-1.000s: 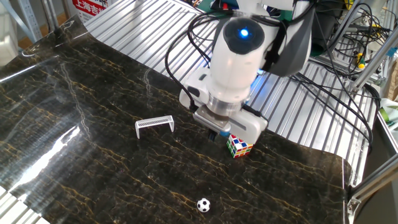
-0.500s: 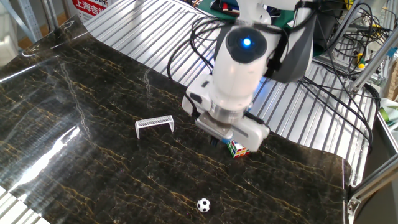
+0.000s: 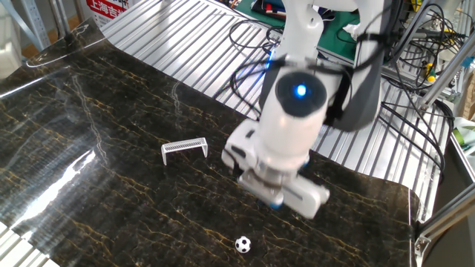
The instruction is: Push the soccer ball into the goal
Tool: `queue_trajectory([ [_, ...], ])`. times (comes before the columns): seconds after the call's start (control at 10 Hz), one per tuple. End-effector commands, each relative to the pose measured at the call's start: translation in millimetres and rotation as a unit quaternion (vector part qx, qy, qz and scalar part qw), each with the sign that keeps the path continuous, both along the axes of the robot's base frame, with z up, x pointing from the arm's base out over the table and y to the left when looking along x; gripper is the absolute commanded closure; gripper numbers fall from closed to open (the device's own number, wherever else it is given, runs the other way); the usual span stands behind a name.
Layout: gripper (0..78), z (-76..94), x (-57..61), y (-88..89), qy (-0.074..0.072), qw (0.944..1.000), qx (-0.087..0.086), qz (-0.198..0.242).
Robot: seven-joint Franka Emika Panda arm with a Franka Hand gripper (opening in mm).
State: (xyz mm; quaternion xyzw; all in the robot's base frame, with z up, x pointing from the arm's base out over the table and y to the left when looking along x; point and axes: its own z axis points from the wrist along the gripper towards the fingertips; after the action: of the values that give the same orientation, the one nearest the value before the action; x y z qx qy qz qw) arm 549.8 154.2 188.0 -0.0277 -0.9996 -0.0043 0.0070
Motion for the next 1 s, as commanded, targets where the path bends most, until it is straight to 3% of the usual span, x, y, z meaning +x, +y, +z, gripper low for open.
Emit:
queue_trajectory([
  [0.1,77.6,-14.5,43.6,26.4,-0.003,1.0,-0.001,0.0],
  [0.3,77.6,-14.5,43.6,26.4,0.008,0.9996,-0.001,0.025],
  [0.6,77.6,-14.5,43.6,26.4,0.007,0.9998,-0.006,0.019],
  [1.0,77.6,-14.6,43.7,26.4,-0.004,1.0,0.006,0.006],
])
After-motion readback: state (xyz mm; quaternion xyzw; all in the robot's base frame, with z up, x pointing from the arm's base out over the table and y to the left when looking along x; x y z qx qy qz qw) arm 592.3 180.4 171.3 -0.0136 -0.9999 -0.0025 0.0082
